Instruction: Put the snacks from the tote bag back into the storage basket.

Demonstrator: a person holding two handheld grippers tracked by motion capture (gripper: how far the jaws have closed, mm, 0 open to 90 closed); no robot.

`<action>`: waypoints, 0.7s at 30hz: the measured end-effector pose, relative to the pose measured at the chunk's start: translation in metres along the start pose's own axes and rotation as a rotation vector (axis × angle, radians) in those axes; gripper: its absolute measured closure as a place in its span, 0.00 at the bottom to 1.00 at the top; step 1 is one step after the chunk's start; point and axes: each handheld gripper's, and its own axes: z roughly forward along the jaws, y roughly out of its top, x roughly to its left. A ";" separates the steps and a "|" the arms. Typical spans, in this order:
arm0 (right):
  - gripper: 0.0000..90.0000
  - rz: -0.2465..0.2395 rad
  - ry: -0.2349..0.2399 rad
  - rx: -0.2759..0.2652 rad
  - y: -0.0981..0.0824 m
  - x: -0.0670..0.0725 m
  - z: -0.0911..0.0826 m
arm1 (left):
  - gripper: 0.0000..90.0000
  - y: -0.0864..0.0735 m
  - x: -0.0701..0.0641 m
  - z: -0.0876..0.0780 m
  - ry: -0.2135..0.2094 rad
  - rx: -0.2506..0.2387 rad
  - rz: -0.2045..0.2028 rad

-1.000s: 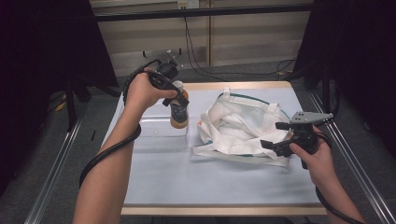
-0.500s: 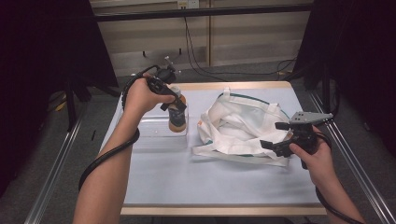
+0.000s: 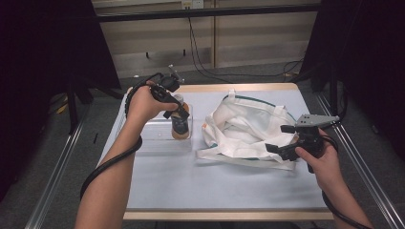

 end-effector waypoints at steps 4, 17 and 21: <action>0.03 0.000 0.003 0.000 0.000 0.000 0.000 | 0.34 -0.003 0.000 0.005 -0.015 0.006 0.005; 0.03 0.008 0.000 0.000 0.000 0.000 0.001 | 0.34 -0.004 -0.004 0.012 0.005 0.037 0.017; 0.03 0.007 0.000 0.000 -0.001 0.000 0.000 | 0.34 -0.005 -0.004 0.016 0.004 0.042 0.022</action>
